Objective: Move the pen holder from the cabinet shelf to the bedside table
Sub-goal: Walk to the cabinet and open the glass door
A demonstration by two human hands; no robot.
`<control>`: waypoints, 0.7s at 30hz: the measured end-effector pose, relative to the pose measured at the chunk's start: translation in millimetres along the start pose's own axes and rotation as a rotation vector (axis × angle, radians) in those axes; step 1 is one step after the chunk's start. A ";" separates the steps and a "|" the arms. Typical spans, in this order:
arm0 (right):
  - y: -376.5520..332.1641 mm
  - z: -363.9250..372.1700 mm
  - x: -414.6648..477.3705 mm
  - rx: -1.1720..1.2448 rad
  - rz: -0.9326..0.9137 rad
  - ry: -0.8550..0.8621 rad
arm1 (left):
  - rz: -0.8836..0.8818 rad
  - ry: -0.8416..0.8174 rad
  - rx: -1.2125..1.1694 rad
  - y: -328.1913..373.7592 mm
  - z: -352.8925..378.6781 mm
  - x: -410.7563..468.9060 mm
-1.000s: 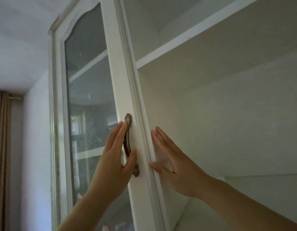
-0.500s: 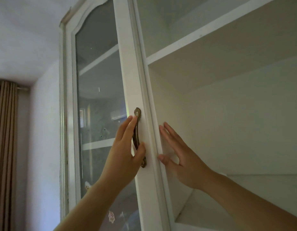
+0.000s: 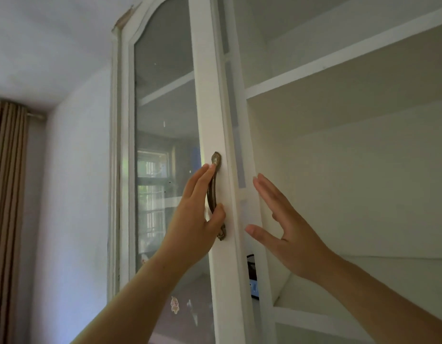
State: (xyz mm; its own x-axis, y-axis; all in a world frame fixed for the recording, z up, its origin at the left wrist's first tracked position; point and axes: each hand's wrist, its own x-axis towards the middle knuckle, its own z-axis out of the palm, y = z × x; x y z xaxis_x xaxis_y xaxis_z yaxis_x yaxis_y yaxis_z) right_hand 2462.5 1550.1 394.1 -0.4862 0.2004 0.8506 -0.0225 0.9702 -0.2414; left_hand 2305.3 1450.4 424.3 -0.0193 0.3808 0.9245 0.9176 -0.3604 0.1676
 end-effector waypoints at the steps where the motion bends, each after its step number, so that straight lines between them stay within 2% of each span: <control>1: -5.4 5.2 -5.3 0.002 0.009 -0.002 | -0.002 -0.008 -0.006 1.1 -4.9 -2.0; 9: -45.0 49.7 -44.2 -0.069 0.046 -0.112 | -0.003 -0.037 -0.058 -0.2 -44.2 -16.5; 21: -108.7 102.3 -67.7 -0.020 0.079 -0.033 | 0.017 -0.083 -0.182 -1.8 -108.9 -40.3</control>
State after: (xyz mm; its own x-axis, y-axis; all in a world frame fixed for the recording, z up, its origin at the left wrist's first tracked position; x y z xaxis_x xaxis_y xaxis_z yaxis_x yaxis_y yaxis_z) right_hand 2408.5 1417.2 315.0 -0.5146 0.2720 0.8131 0.0345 0.9542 -0.2973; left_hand 2261.2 1343.0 424.1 0.0354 0.4398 0.8974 0.8305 -0.5125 0.2184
